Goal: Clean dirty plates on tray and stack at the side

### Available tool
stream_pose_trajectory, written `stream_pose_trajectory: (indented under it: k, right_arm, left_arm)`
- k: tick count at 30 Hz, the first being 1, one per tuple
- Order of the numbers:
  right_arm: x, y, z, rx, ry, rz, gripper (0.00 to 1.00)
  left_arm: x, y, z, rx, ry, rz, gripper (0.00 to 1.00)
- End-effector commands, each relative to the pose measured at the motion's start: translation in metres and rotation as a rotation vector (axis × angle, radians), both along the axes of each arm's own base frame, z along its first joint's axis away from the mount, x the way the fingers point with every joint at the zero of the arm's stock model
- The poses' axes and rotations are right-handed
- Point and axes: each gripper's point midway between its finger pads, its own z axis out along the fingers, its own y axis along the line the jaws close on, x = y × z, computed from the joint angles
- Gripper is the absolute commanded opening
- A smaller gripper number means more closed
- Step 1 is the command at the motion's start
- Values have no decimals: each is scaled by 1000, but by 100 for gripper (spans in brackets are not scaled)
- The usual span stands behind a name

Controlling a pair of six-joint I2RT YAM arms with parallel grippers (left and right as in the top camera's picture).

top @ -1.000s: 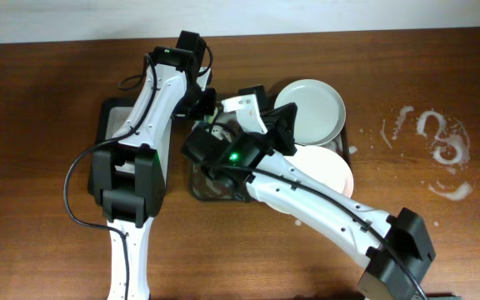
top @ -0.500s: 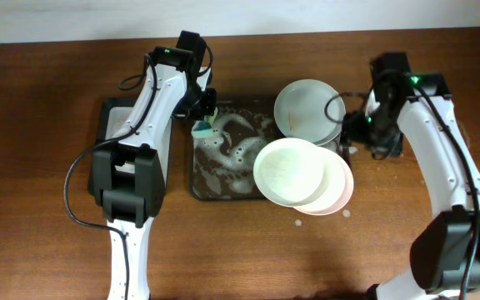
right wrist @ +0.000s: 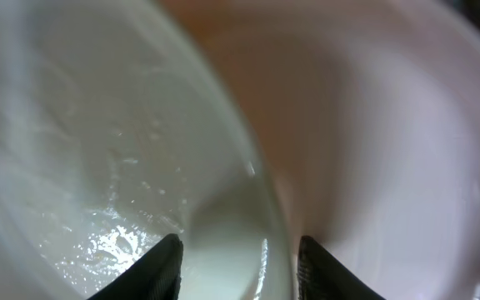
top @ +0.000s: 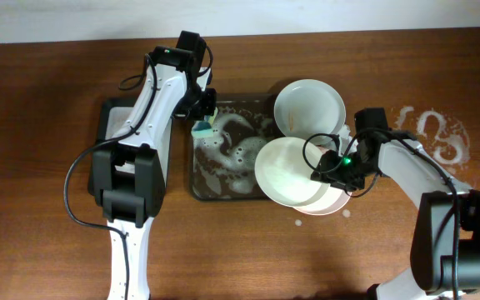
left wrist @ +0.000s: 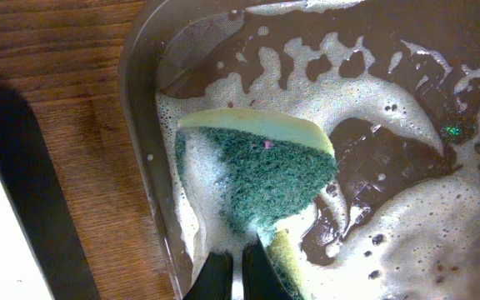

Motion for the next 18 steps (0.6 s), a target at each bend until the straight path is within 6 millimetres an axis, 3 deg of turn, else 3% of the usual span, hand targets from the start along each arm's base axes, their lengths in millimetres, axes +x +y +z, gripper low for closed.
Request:
stream_pose_trajectory:
  k: [1, 2, 7, 9, 12, 15, 18]
  right_arm:
    - [-1, 5, 3, 33, -8, -2, 19]
    - [0, 5, 3, 32, -13, -2, 4]
    - [7, 6, 5, 33, -42, -1, 4]
    - [12, 9, 15, 56, -71, 5, 4]
    - [29, 9, 58, 55, -207, 9, 4]
    - [42, 3, 111, -66, -379, -18, 4]
    - [42, -2, 132, -314, -482, -73, 4]
  left_arm:
    - [2, 0, 0, -4, -2, -7, 1]
    - [2, 0, 0, -3, -2, -7, 1]
    - [2, 0, 0, -4, -2, -7, 1]
    - [2, 0, 0, -4, -2, -7, 1]
    - [2, 0, 0, -4, -3, -7, 1]
    - [2, 0, 0, -4, -3, -7, 1]
    - [2, 0, 0, -4, -3, -7, 1]
